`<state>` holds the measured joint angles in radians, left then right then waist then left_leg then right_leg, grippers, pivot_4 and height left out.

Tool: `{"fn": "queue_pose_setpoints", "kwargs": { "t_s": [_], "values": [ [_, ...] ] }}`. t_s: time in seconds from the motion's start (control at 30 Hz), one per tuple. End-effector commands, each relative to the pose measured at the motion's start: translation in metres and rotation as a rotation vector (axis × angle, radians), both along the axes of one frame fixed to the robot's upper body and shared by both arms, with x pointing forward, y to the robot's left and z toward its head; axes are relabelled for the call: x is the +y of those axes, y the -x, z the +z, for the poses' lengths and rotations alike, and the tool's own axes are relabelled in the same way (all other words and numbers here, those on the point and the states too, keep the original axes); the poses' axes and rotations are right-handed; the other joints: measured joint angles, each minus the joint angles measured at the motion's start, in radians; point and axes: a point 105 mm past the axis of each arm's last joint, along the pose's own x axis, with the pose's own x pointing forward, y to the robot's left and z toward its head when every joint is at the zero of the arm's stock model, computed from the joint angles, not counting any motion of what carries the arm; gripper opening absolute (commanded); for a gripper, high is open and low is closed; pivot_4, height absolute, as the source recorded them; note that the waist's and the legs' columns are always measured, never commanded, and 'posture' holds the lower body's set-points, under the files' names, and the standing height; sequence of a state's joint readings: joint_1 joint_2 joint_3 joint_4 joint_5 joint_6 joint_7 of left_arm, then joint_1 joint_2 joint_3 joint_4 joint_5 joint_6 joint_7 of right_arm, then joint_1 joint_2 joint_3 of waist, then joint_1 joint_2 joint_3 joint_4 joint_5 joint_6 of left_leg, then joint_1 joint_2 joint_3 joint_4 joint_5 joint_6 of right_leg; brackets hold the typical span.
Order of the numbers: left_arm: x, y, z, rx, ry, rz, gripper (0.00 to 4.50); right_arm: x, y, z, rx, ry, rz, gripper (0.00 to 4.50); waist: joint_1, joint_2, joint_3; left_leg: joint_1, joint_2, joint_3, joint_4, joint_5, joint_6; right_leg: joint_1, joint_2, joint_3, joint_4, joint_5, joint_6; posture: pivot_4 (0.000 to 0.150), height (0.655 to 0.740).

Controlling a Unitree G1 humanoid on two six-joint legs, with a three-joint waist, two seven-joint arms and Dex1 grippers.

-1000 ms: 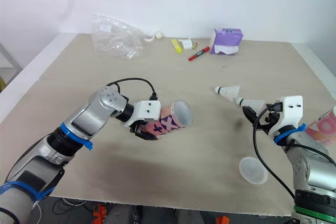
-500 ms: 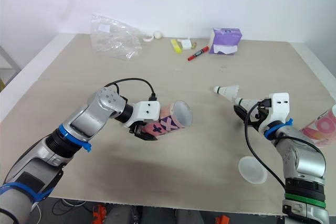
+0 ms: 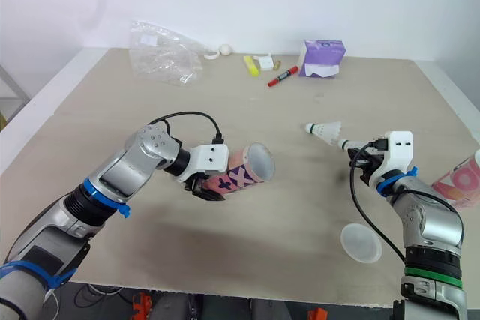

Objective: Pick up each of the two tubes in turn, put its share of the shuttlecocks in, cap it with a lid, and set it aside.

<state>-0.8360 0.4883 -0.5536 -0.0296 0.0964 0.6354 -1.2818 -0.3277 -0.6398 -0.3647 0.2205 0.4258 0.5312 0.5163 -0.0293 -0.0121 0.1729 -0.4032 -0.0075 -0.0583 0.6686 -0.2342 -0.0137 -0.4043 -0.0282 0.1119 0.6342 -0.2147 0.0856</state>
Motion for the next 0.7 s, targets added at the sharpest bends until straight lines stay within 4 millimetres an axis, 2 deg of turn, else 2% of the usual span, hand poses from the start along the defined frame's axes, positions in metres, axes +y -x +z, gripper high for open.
{"fn": "queue_pose_setpoints", "kwargs": {
  "t_s": [0.03,0.1,0.17,0.23,0.33,0.37,0.4,0.5,0.6,0.7],
  "values": [
    [-0.005,0.005,-0.007,0.023,-0.005,-0.021,3.06,-0.003,0.003,0.024,-0.102,0.051,-0.007,0.04,0.0,0.0,0.0,0.0,0.0,0.0,0.0,0.0,0.0,0.0,0.0,0.0,0.0,0.0,0.0,0.15,0.74],
    [-0.005,0.004,-0.007,0.023,-0.004,-0.021,3.06,0.0,0.008,0.04,-0.155,0.097,-0.002,0.04,0.001,0.0,0.0,0.0,0.0,0.0,0.0,0.0,0.0,0.0,0.0,0.0,0.0,0.0,0.0,0.15,0.74],
    [-0.005,0.004,-0.006,0.023,-0.002,-0.021,3.06,0.01,0.014,0.059,-0.216,0.152,0.057,0.04,0.0,0.001,0.0,0.0,0.0,0.0,0.0,0.0,0.0,0.0,0.0,0.0,0.0,0.0,0.001,0.15,0.74],
    [-0.006,0.004,-0.006,0.023,-0.002,-0.021,3.06,0.022,0.02,0.093,-0.313,0.193,0.116,0.04,0.0,0.002,0.0,-0.001,-0.001,0.0,0.0,0.0,0.0,-0.001,-0.001,0.0,0.0,0.0,0.001,0.15,0.74],
    [-0.005,0.003,-0.006,0.024,-0.006,-0.024,3.06,0.064,0.045,0.156,-0.486,0.484,0.379,0.04,0.002,0.007,0.003,-0.002,-0.001,0.0,0.001,0.0,0.0,-0.001,-0.001,0.001,0.0,0.001,0.002,0.15,0.74],
    [-0.005,0.003,-0.006,0.023,-0.007,-0.024,3.06,0.081,0.057,0.169,-0.535,0.566,0.487,0.04,0.0,0.008,0.002,-0.002,-0.002,0.001,0.001,0.0,0.0,-0.001,-0.001,0.001,0.0,0.001,0.002,0.15,0.74],
    [-0.005,0.003,-0.006,0.023,-0.008,-0.023,3.06,0.097,0.068,0.173,-0.56,0.632,0.591,0.04,0.0,0.007,0.002,-0.001,-0.001,0.001,0.0,0.0,0.0,-0.001,-0.001,0.001,-0.001,0.0,0.002,0.15,0.74],
    [-0.004,0.001,-0.006,0.019,-0.01,-0.019,3.06,0.123,0.094,0.153,-0.507,0.777,0.84,0.04,0.004,0.0,0.0,0.0,0.001,-0.002,-0.002,0.0,0.0,0.0,0.001,-0.002,-0.001,-0.001,0.001,0.15,0.74],
    [-0.005,0.001,-0.006,0.02,-0.008,-0.017,3.06,0.133,0.11,0.135,-0.453,0.868,0.98,0.04,0.007,-0.004,0.0,-0.002,0.002,-0.004,-0.001,0.0,0.0,0.001,0.001,-0.004,-0.002,-0.003,-0.003,0.15,0.74],
    [-0.005,0.002,-0.007,0.021,-0.008,-0.019,3.06,0.139,0.114,0.127,-0.441,0.89,1.042,0.04,0.006,-0.004,0.001,-0.002,0.0,0.001,0.0,0.0,0.0,0.0,-0.003,-0.001,-0.003,-0.002,-0.002,0.15,0.74]
  ]
}}
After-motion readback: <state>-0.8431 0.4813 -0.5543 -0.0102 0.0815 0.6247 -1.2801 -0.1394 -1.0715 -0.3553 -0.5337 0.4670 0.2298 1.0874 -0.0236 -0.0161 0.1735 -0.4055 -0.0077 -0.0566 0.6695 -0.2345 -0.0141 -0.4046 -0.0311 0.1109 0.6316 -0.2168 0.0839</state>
